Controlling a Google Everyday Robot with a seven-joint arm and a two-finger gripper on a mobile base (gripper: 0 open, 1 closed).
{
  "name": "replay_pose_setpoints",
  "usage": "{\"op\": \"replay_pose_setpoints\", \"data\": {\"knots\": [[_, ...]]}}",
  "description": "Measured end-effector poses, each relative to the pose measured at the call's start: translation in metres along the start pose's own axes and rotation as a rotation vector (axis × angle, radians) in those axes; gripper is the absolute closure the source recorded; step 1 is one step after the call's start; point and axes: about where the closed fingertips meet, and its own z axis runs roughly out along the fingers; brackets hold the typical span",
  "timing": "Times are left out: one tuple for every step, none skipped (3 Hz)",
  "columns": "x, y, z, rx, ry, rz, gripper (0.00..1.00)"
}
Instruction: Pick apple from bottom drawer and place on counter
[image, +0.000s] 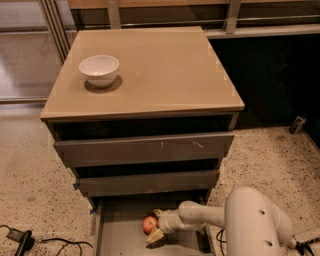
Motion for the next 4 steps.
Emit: {"op": "replay_pose_setpoints", "data": {"knots": [[0.0, 0.0, 0.0, 0.0, 0.0, 0.0, 0.42], [0.0, 0.0001, 0.0001, 0.0, 0.0, 0.0, 0.65], [0.0, 0.0001, 0.0001, 0.0, 0.0, 0.0, 0.88], [-0.0005, 0.0024, 0.0044, -0.013, 0.006, 0.004, 1.0]]}}
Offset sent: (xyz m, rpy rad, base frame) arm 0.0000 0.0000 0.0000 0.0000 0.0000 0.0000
